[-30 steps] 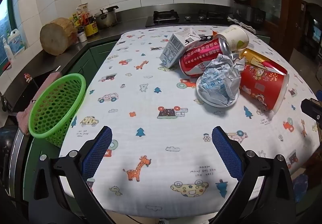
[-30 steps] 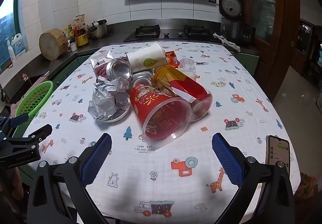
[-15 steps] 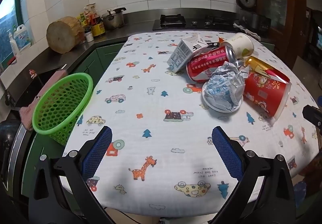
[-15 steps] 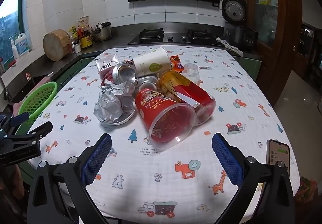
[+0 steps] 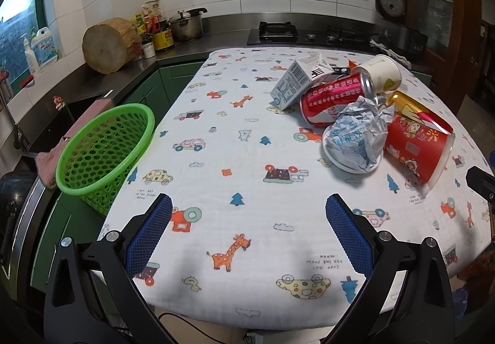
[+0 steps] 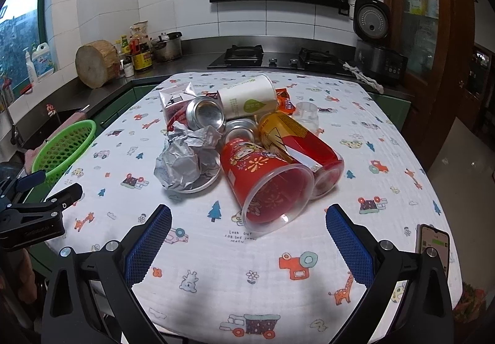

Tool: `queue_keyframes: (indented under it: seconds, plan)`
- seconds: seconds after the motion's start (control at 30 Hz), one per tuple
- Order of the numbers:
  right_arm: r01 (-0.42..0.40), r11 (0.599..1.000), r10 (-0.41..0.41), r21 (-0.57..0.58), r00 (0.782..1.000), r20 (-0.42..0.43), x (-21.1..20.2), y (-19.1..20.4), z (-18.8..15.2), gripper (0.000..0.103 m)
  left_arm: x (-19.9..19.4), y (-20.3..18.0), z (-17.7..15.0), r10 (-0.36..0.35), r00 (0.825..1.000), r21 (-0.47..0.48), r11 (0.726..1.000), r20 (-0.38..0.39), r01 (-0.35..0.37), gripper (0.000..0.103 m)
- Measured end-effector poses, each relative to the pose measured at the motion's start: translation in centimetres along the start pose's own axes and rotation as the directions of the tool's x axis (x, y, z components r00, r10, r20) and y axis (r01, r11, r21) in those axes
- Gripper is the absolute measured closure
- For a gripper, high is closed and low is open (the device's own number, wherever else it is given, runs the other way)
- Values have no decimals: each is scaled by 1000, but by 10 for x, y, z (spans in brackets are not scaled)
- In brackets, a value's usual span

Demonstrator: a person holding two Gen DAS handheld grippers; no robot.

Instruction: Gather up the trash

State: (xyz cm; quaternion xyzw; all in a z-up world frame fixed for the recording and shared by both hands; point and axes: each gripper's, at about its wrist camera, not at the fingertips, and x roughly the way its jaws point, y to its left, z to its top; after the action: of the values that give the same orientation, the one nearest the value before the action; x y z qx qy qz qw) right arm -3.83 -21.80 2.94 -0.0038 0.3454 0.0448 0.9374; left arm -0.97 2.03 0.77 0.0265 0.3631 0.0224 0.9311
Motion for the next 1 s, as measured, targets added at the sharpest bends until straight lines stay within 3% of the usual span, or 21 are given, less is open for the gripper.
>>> queue_keyframes:
  seconds: [1.0]
  plan:
    - [-24, 999, 25, -31, 1000, 7, 0, 7, 5, 6, -1, 10, -1, 41, 999, -48, 998, 0, -41, 5]
